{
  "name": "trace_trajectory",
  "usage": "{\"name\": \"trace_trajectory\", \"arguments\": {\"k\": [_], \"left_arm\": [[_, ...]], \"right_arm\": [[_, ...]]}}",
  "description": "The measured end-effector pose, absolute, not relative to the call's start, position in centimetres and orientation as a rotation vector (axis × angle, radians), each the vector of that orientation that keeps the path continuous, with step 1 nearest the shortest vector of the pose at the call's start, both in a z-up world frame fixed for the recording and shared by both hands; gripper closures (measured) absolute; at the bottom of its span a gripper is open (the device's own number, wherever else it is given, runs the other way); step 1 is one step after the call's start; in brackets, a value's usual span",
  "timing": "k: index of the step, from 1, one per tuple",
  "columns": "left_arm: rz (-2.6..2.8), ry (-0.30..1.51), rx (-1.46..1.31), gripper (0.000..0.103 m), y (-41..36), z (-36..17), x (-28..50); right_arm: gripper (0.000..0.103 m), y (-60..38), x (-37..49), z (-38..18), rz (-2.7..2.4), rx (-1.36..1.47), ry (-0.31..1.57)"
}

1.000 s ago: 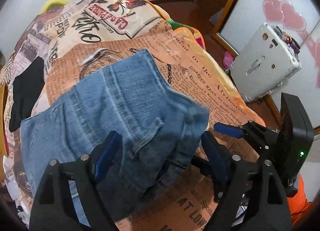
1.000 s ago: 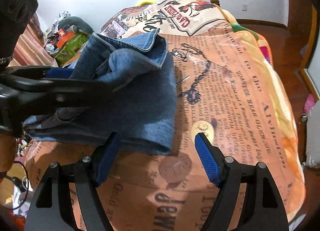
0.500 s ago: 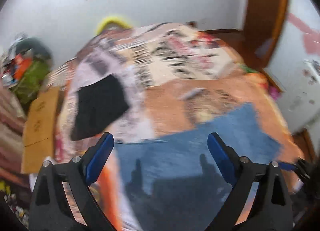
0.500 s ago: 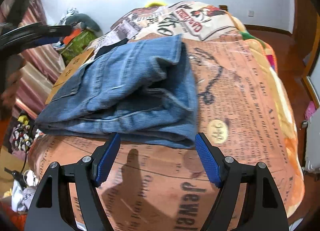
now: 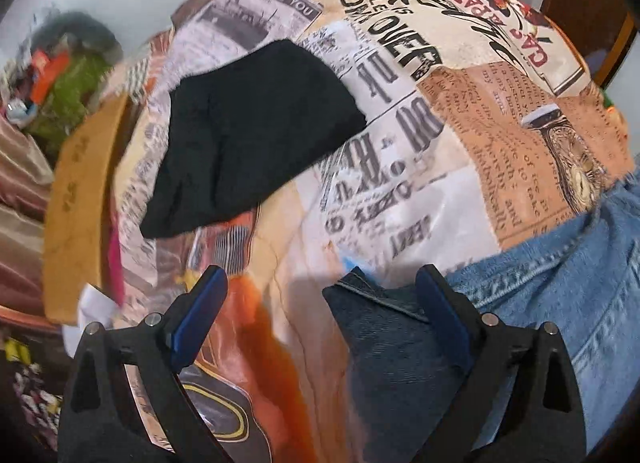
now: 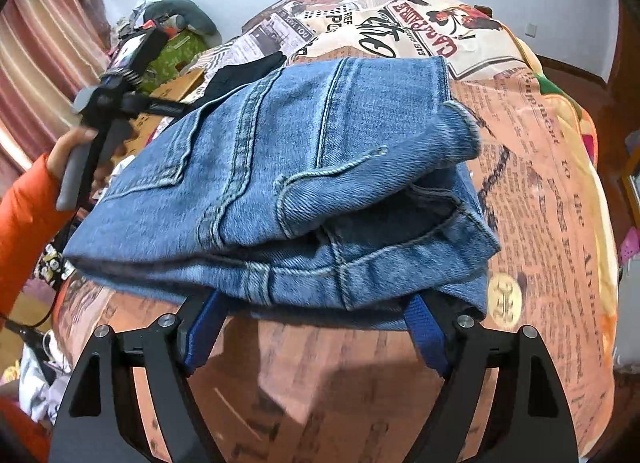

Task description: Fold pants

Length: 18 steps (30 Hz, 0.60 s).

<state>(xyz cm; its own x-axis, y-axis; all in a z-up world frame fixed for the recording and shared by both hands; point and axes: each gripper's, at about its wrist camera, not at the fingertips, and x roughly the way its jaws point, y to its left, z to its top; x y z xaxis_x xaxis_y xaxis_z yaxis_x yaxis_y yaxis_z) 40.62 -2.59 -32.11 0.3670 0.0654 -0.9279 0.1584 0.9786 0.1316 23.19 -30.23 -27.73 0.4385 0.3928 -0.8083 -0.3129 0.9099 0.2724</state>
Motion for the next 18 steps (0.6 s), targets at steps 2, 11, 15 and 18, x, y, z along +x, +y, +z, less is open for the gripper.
{"name": "trace_trajectory", "arguments": {"k": [2, 11, 15, 18], "left_arm": [[-0.078, 1.212, 0.216, 0.007, -1.7, -32.2, 39.5], [-0.054, 1.081, 0.389, 0.007, -0.6, -30.7, 28.6], [-0.079, 1.034, 0.416, 0.010, -2.6, -29.5, 24.1], [-0.056, 1.022, 0.364, 0.015, -3.5, -29.0, 21.9]], "right_arm": [[0.023, -29.8, 24.6, -27.7, 0.421, 0.065, 1.022], [0.023, -30.5, 28.5, -26.1, 0.312, 0.122, 0.913], [0.023, -31.8, 27.6, -25.6, 0.268, 0.079, 0.910], [0.023, -32.9, 26.2, -25.0, 0.257, 0.075, 0.903]]}}
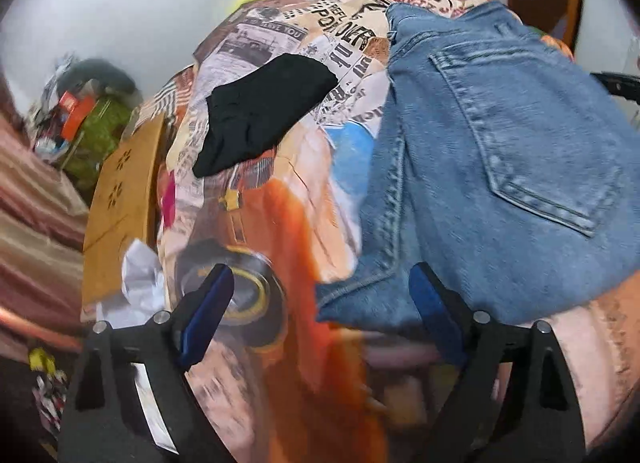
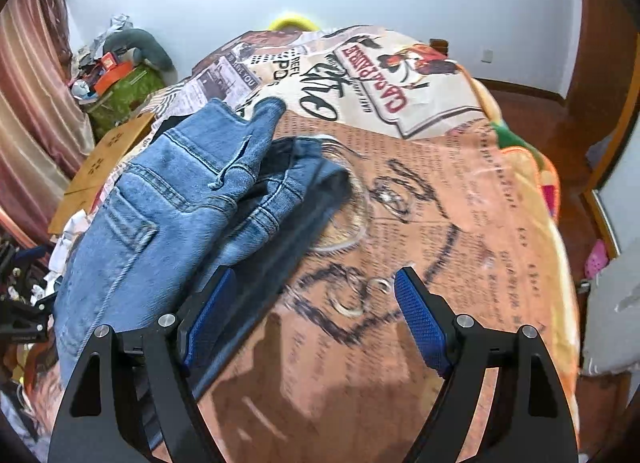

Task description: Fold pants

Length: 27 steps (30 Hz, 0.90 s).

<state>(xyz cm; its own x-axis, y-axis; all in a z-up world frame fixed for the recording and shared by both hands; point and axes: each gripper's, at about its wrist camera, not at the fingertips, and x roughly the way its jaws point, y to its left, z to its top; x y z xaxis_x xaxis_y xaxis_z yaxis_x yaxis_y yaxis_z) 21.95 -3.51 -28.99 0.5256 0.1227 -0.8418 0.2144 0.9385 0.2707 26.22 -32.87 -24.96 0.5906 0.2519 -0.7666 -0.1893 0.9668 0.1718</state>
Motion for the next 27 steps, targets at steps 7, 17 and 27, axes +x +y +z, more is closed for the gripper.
{"name": "trace_trajectory", "arguments": {"k": [7, 17, 27], "left_arm": [[-0.140, 1.068, 0.210, 0.016, -5.4, -28.6, 20.8], [-0.188, 0.990, 0.108, 0.016, -3.9, -23.4, 24.7], [-0.277, 0.945, 0.018, 0.016, -7.4, -21.4, 34.6]], "right_arm": [[0.023, -34.2, 23.9, -22.5, 0.263, 0.077, 0.866], [0.023, -32.6, 24.9, -21.8, 0.320, 0.058, 0.819], [0.029, -31.2, 31.7, -22.6, 0.394, 0.102, 0.797]]}}
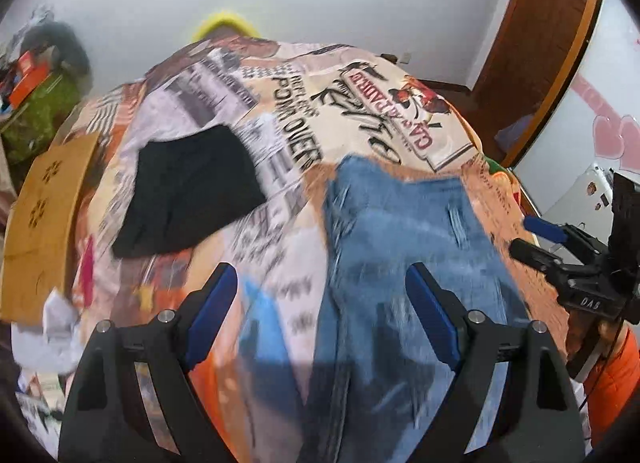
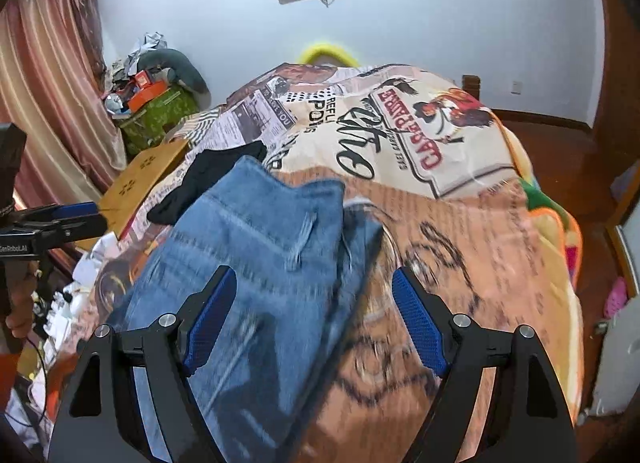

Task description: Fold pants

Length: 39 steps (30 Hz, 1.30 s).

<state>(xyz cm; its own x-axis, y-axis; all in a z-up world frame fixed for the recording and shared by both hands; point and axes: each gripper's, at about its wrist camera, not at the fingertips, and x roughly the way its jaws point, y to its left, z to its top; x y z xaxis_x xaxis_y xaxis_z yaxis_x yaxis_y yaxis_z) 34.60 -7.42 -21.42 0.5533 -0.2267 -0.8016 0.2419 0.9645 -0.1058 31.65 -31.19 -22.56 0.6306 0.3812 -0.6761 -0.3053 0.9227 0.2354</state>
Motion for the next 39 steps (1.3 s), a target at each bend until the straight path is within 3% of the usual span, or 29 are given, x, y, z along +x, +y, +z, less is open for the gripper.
{"name": "trace_trajectory", "arguments": {"k": [3, 5, 7, 9, 10, 12, 16, 21, 26, 31, 36, 39], "left_arm": [[-0.297, 0.936, 0.050, 0.019, -9.0, -22.1, 37.0], [-0.333, 0.942, 0.070, 0.031, -10.0, -22.8, 38.1], [-0.354, 0.952, 0.125, 0.056, -11.4, -23.6, 39.3], [-0.358, 0.959, 0.175, 0.073, -12.3, -24.6, 39.9], [-0.358, 0.964, 0.194, 0.076, -12.6, -25.2, 40.2], [-0.357, 0.966, 0.215, 0.076, -12.9, -26.1, 40.5], [-0.348, 0.974, 0.241, 0.076, -13.2, -27.2, 40.7], [-0.335, 0.979, 0.252, 0.076, -13.3, -27.4, 40.9], [-0.308, 0.984, 0.261, 0.072, -13.5, -28.2, 41.4], [-0.262, 0.974, 0.297, 0.049, -13.4, -29.6, 41.8], [-0.241, 1.017, 0.207, 0.049, -11.7, -27.6, 42.1], [-0.209, 0.921, 0.218, 0.049, -11.4, -24.3, 40.1]], "right_arm": [[0.043, -30.8, 33.9, -23.3, 0.413, 0.101, 0.816], [0.051, -30.6, 35.4, -24.1, 0.428, 0.093, 0.826], [0.063, -30.4, 36.7, -24.9, 0.434, 0.080, 0.843], [0.075, -30.2, 37.7, -26.0, 0.450, 0.088, 0.871], [0.079, -30.2, 38.0, -26.5, 0.461, 0.105, 0.881], [0.082, -30.2, 38.2, -27.0, 0.469, 0.124, 0.876], [0.098, -30.0, 37.2, -26.2, 0.446, 0.084, 0.796], [0.098, -28.7, 37.0, -23.4, 0.439, -0.054, 0.720], [0.099, -28.4, 39.1, -25.9, 0.397, -0.114, 0.790], [0.099, -29.1, 40.2, -28.7, 0.389, -0.081, 0.900], [0.095, -29.3, 38.9, -25.4, 0.390, -0.120, 0.921], [0.091, -29.3, 36.9, -23.1, 0.405, -0.134, 0.876]]}}
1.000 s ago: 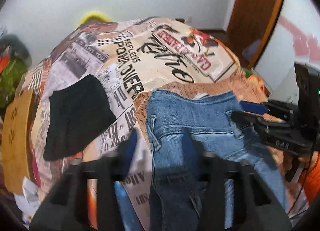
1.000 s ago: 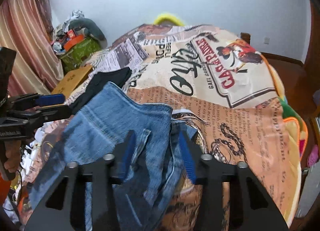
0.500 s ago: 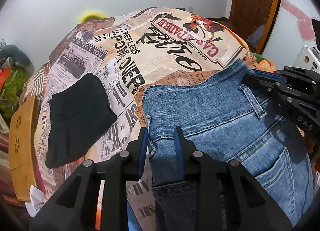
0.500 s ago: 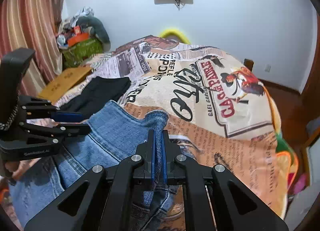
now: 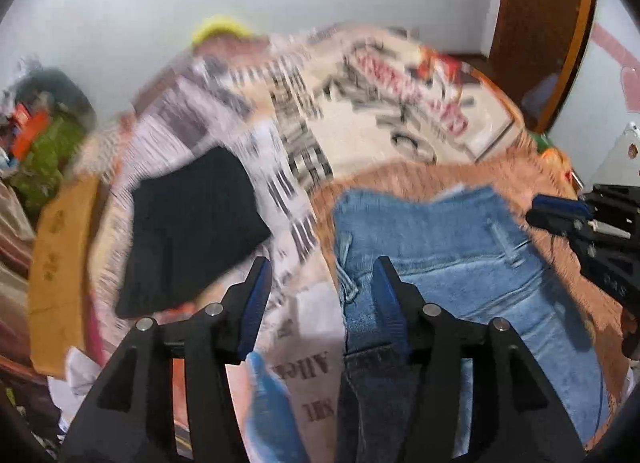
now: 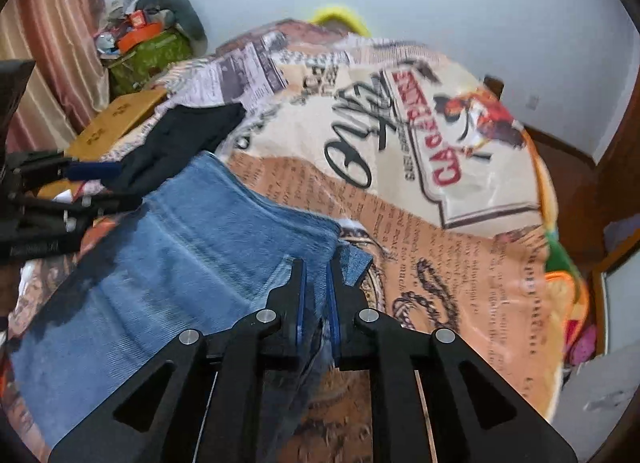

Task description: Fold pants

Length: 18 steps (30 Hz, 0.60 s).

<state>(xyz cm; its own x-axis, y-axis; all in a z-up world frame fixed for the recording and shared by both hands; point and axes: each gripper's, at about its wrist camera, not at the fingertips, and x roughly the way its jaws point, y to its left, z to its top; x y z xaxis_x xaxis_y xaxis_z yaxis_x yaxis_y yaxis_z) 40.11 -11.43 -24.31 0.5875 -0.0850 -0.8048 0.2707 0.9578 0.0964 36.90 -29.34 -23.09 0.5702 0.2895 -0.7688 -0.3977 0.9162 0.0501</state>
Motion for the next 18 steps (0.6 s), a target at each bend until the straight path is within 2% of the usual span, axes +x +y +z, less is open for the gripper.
{"name": "trace_trajectory", "arguments": {"k": [2, 5, 9, 14, 18], "left_arm": [[-0.235, 0.867, 0.226, 0.049, -11.6, -22.2, 38.5], [-0.297, 0.833, 0.225, 0.048, -12.0, -20.3, 36.1], [-0.356, 0.864, 0.252, 0.048, -12.8, -21.0, 33.7], [-0.353, 1.015, 0.293, 0.047, -12.7, -26.5, 32.3], [-0.342, 0.986, 0.266, 0.038, -11.0, -28.4, 30.5]], "right_arm": [[0.080, -29.2, 35.5, -21.8, 0.431, -0.122, 0.851], [0.072, -28.5, 33.5, -20.4, 0.468, -0.110, 0.818], [0.071, -27.2, 30.5, -20.7, 0.521, -0.105, 0.826], [0.068, -25.8, 28.6, -25.2, 0.548, -0.109, 0.959], [0.066, -26.0, 26.7, -26.8, 0.513, -0.120, 0.946]]}}
